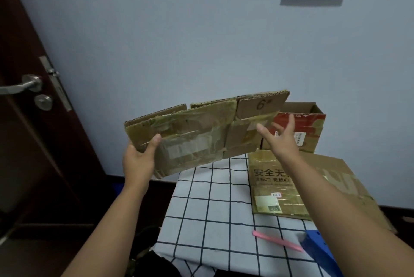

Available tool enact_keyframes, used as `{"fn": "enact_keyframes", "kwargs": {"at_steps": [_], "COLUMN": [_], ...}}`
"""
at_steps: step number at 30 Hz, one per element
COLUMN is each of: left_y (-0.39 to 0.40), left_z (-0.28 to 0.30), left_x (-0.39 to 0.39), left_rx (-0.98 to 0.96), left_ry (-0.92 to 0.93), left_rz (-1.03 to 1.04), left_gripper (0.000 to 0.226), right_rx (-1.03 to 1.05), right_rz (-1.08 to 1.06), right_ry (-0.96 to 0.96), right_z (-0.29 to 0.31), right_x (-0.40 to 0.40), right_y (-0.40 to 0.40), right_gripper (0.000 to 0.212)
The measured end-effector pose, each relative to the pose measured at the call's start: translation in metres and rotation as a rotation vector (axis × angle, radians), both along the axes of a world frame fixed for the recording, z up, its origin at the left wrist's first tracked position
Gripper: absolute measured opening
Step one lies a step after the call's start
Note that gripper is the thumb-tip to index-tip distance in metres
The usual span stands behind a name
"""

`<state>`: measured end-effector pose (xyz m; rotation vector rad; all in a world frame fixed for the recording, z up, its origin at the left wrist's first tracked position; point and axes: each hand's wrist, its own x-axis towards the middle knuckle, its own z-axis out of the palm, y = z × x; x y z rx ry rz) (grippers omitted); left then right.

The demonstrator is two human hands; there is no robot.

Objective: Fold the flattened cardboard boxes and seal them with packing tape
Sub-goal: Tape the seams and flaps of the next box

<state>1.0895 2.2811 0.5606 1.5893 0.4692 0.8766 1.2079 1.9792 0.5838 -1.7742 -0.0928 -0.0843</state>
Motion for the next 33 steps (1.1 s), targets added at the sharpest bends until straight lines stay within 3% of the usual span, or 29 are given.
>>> {"fn": "enact_keyframes", "kwargs": {"at_steps": [4,8,12,26,29,33], "left_y": [0.003,0.012,0.024,0.059,0.052,0.034], "left_z": [0.004,0.004,0.006,0.012,0.013,0.011], "left_x": [-0.001,-0.001,-0.004,0.005,0.009,0.014], "left_rx": [0.036,0.048,-0.023,-0.094,-0.076,-0.066], "left_ry": [0.039,0.034,0.000,-0.006,0.020,0.048], "left_rz": [-0.031,0.012,0.010,-0.118,-0.172,-0.243], "left_gripper": [0.052,0.034,0.023,0.037,0.039,0.036], "right_rx": [-0.113,0.052,0.020,0.016,0.081,0.112], "right_rz": [0.111,-0.157,-0.001,-0.021,-0.005,0.072], "right_ry": [-0.065,-0.043,0.009,-0.077,-0.069,-0.064], "right_z": [-0.003,0.003,-0.008,-0.003,-0.001,0.002], "right_x": [0.000,0.014,0.024,0.026,0.029,0.027], "right_y": [0.029,0.040,0.044,0.056,0.052,0.048], "right_gripper": [0.123,0.118,0.128,0.137,0.133,0.112]}}
